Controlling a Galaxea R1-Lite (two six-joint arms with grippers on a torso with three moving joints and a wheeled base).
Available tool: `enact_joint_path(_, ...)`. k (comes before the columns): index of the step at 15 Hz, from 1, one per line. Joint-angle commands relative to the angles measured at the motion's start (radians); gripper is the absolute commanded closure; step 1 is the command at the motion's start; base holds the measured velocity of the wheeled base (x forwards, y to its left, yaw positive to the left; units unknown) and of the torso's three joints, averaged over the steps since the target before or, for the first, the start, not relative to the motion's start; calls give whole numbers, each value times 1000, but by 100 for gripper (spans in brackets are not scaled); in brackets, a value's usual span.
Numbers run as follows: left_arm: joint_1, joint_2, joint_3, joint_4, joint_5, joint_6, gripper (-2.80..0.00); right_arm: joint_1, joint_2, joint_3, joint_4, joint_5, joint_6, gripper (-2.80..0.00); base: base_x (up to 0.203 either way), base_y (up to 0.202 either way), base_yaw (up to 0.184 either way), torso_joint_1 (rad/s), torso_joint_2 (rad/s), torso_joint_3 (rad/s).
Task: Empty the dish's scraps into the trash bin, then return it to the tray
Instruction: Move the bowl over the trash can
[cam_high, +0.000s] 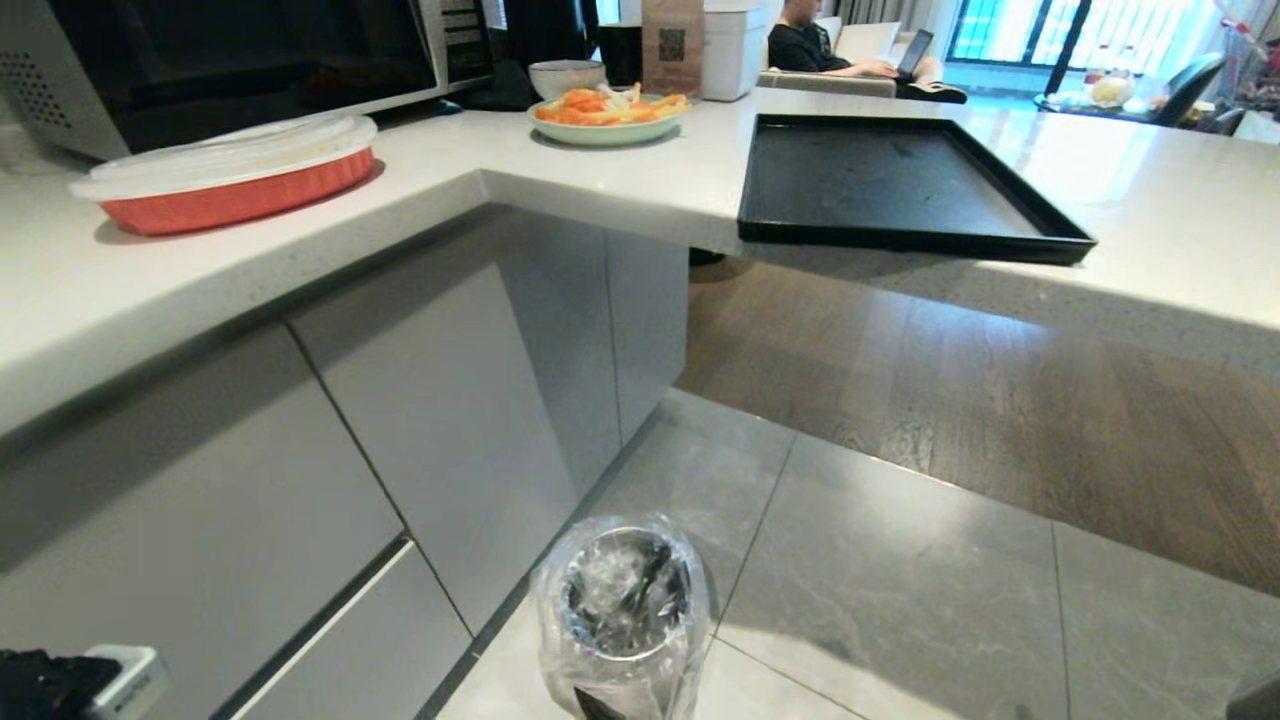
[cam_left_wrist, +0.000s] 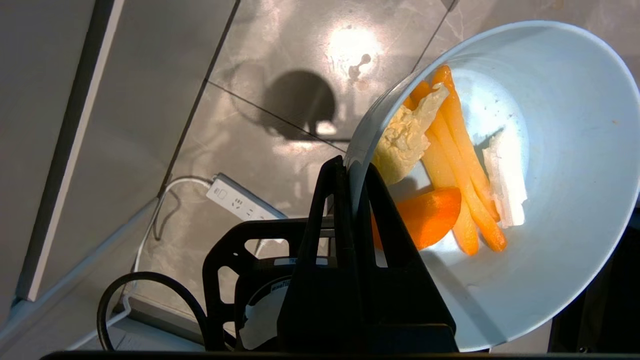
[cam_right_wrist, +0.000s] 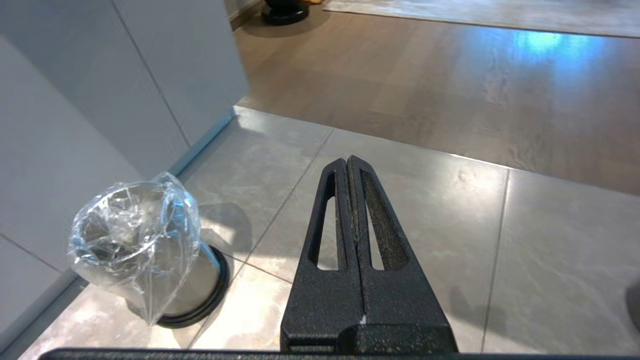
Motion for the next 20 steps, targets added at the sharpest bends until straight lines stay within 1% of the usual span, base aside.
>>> enact_joint_path(1, -2, -4, 1, 3, 1, -5, 0, 1, 0, 1, -1, 0, 0, 0, 0, 0, 0, 0, 0, 0)
enact_joint_path(4, -15, -4, 1, 3, 4, -8, 0, 1, 0, 0, -1, 0, 0, 0, 0, 0, 0, 0, 0, 0)
enact_joint_path(17, -14, -18, 14, 6, 4, -6, 0, 1, 0, 0, -1, 0, 0, 0, 0, 0, 0, 0, 0, 0)
enact_joint_path(20, -13, -24, 18, 6, 4, -5, 0, 1, 0, -1, -1, 0, 0, 0, -2, -115, 5, 2, 4, 1)
